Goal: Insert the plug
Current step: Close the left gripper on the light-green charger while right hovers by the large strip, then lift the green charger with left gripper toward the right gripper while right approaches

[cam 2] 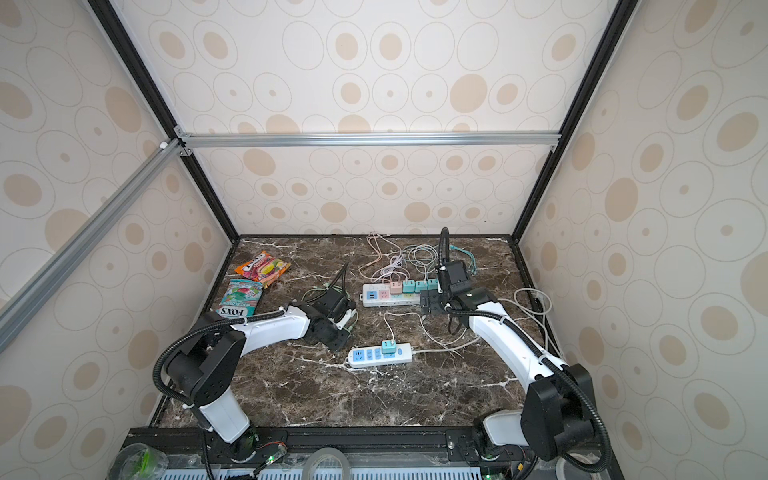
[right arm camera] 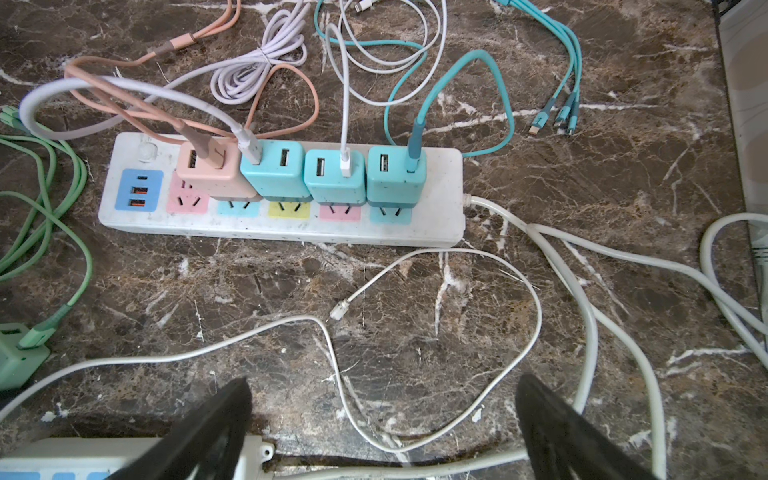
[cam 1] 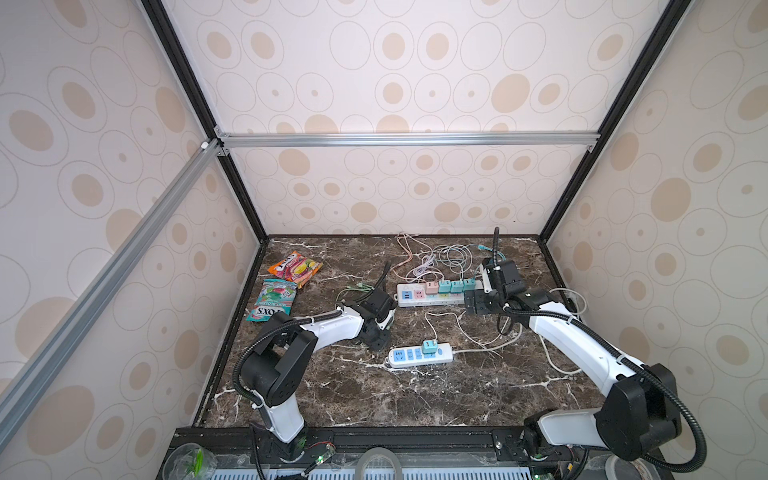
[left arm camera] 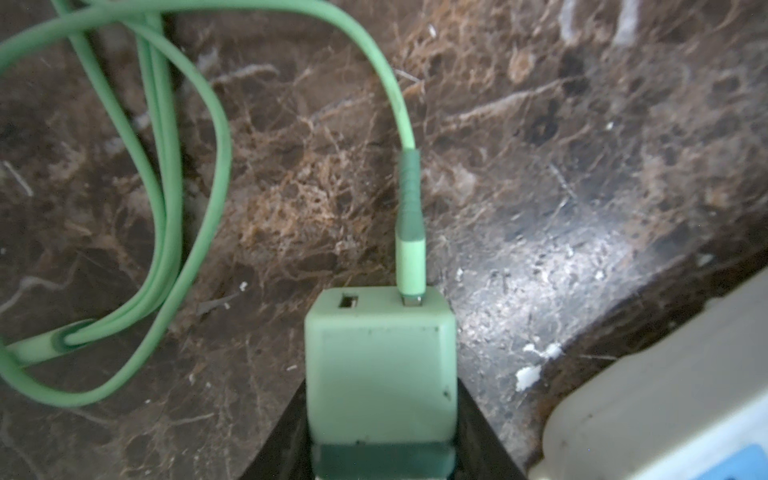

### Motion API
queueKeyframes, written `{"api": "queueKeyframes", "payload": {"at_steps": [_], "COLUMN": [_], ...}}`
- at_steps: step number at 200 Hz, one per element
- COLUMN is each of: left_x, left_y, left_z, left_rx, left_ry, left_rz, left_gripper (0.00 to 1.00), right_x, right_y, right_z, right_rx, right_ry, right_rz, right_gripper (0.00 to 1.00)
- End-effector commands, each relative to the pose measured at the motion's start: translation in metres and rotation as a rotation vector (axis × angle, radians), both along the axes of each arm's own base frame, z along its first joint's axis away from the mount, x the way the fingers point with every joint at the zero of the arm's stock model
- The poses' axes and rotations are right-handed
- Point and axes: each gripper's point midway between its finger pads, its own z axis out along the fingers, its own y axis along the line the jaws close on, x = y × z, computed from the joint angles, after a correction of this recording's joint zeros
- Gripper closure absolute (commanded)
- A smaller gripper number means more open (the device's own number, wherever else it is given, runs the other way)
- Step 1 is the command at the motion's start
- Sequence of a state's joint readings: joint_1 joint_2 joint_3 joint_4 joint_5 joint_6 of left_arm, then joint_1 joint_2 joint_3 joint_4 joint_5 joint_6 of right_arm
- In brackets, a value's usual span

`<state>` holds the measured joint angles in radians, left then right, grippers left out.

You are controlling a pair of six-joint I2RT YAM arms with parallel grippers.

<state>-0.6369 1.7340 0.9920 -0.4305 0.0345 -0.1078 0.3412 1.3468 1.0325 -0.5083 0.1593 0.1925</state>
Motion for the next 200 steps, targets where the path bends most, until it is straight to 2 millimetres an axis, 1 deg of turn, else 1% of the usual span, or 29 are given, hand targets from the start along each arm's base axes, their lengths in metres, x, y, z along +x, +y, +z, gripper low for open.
{"api": "queueKeyframes", "payload": {"at_steps": [1, 28, 43, 58, 110, 131, 144, 161, 175, 188, 200], "left_x": [0.002, 0.007, 0.012, 0.016, 0.023, 0.022, 0.022, 0.020, 0.020, 0.024, 0.027], "left_y": [0.004, 0.004, 0.004, 0.003, -0.004, -0.013, -0.016, -0.020, -0.022, -0.020, -0.018], "left_z": [-0.005, 0.001, 0.008, 0.017, 0.063, 0.086, 0.100, 0.117, 0.125, 0.132, 0.137], "left_rx": [0.045, 0.033, 0.026, 0.009, -0.098, -0.168, -0.200, -0.243, -0.261, -0.258, -0.252], "left_ry": [0.000, -0.038, -0.076, -0.120, -0.276, -0.346, -0.403, -0.457, -0.489, -0.528, -0.561], "left_rz": [0.000, 0.000, 0.008, 0.006, -0.028, -0.064, -0.084, -0.114, -0.132, -0.121, -0.112], "left_gripper": [0.74, 0.90, 1.00, 1.00, 1.00, 1.00, 1.00, 1.00, 1.00, 1.00, 1.00], "right_x": [0.003, 0.005, 0.005, 0.005, 0.006, 0.008, 0.008, 0.010, 0.011, 0.010, 0.009], "right_y": [0.005, 0.010, 0.013, 0.018, 0.041, 0.059, 0.073, 0.084, 0.093, 0.104, 0.113], "right_z": [0.007, 0.010, 0.012, 0.016, 0.030, 0.034, 0.033, 0.030, 0.028, 0.027, 0.031], "right_rx": [-0.004, 0.025, 0.041, 0.070, 0.194, 0.299, 0.375, 0.430, 0.460, 0.490, 0.512], "right_ry": [-0.012, -0.029, -0.030, -0.042, -0.076, -0.076, -0.063, -0.039, -0.018, -0.003, 0.008], "right_rz": [0.014, 0.028, 0.032, 0.047, 0.101, 0.124, 0.140, 0.142, 0.153, 0.181, 0.217], "right_gripper": [0.00, 0.01, 0.01, 0.01, 0.01, 0.00, 0.01, 0.01, 0.01, 0.00, 0.00]}}
